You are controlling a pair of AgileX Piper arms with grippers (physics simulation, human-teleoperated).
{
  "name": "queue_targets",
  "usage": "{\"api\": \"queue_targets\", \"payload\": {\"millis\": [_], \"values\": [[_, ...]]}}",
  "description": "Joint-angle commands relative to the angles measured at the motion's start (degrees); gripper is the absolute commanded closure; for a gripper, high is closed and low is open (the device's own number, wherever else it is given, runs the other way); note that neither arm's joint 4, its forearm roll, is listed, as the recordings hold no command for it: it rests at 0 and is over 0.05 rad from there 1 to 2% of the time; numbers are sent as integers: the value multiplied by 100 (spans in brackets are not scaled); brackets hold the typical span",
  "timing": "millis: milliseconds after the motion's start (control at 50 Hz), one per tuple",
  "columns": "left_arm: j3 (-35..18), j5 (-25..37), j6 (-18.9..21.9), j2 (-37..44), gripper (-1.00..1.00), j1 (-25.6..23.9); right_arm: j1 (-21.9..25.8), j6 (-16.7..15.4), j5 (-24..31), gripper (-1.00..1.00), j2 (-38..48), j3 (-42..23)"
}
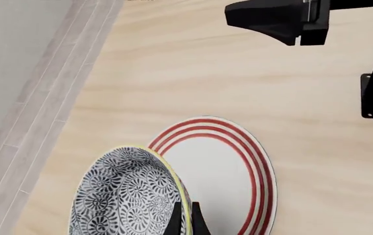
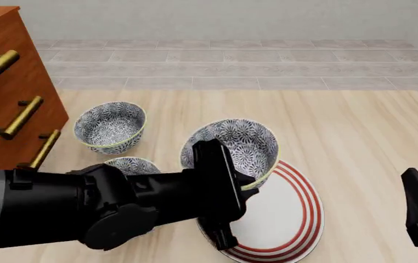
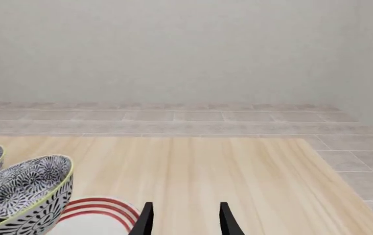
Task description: Put the bowl at the front on the plate.
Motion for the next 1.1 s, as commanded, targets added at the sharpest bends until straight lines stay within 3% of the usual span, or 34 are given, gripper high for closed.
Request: {"api": "queue_targets", "payload": {"millis": [20,280,780,1100], "values": [[-87,-354,67,359,100,-67,-13,12,-7,-100,0,0],[-179,-627,7,726,100,-148,-5,12,-7,-100,0,-4],[-435,-293,-279,577,100,-606,-26,36,-28,-100,0,5],[-700,65,-717,529,100,-752,-36,42,-19,-100,0,-8]]}}
